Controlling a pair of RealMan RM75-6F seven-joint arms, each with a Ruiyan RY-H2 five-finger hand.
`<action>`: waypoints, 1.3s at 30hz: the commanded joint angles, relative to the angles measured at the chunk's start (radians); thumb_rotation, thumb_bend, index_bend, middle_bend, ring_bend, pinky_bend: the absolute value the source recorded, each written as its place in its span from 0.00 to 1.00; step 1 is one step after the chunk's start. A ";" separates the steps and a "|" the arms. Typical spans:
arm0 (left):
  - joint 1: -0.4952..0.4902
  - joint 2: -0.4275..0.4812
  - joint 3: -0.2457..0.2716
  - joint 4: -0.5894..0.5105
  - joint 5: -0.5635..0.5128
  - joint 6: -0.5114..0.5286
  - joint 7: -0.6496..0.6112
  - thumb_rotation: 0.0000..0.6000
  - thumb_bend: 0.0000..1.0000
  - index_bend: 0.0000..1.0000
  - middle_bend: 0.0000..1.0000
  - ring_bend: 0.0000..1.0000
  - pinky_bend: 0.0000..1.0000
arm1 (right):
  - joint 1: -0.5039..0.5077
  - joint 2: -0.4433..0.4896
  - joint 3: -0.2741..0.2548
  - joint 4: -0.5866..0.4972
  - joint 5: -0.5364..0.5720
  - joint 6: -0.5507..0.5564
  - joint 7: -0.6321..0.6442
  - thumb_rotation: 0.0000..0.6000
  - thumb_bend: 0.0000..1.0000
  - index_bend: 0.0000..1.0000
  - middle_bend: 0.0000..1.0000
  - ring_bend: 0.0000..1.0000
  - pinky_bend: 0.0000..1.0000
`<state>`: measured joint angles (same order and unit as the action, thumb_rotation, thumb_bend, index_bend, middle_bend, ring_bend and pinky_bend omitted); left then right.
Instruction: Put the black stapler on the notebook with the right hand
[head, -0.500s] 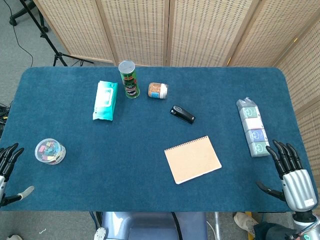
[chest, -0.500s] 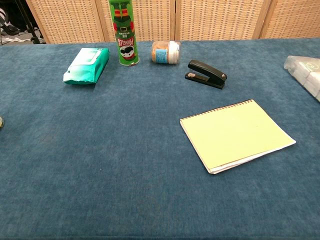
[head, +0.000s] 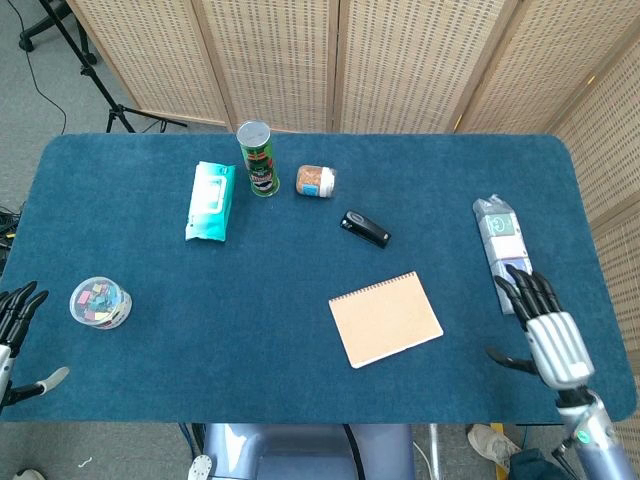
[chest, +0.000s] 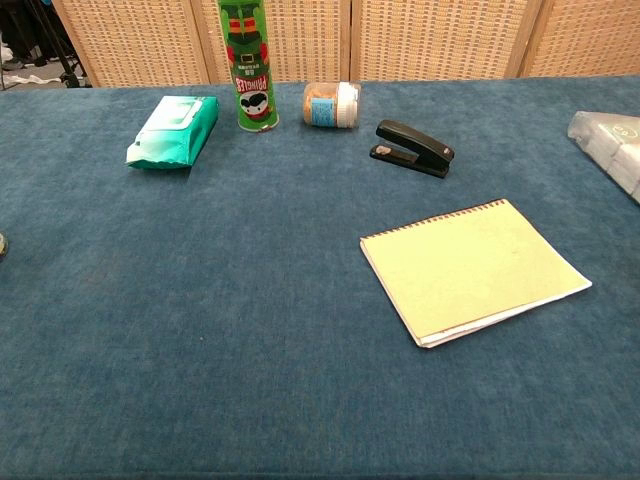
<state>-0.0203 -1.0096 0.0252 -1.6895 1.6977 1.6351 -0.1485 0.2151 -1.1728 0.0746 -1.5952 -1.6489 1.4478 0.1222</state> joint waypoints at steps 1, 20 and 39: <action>-0.010 -0.007 -0.012 -0.005 -0.024 -0.020 0.020 1.00 0.00 0.00 0.00 0.00 0.00 | 0.191 -0.042 0.126 -0.049 0.175 -0.255 -0.126 1.00 0.00 0.01 0.00 0.00 0.00; -0.089 -0.001 -0.098 -0.009 -0.273 -0.208 0.017 1.00 0.00 0.00 0.00 0.00 0.00 | 0.725 -0.550 0.346 0.543 0.796 -0.700 -0.383 1.00 0.00 0.03 0.04 0.01 0.00; -0.126 0.000 -0.133 0.004 -0.386 -0.299 0.023 1.00 0.00 0.00 0.00 0.00 0.00 | 0.885 -0.840 0.329 1.127 0.774 -0.858 -0.282 1.00 0.13 0.38 0.46 0.41 0.13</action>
<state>-0.1462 -1.0094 -0.1082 -1.6854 1.3119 1.3359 -0.1254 1.0890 -1.9890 0.4101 -0.4971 -0.8519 0.5994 -0.1850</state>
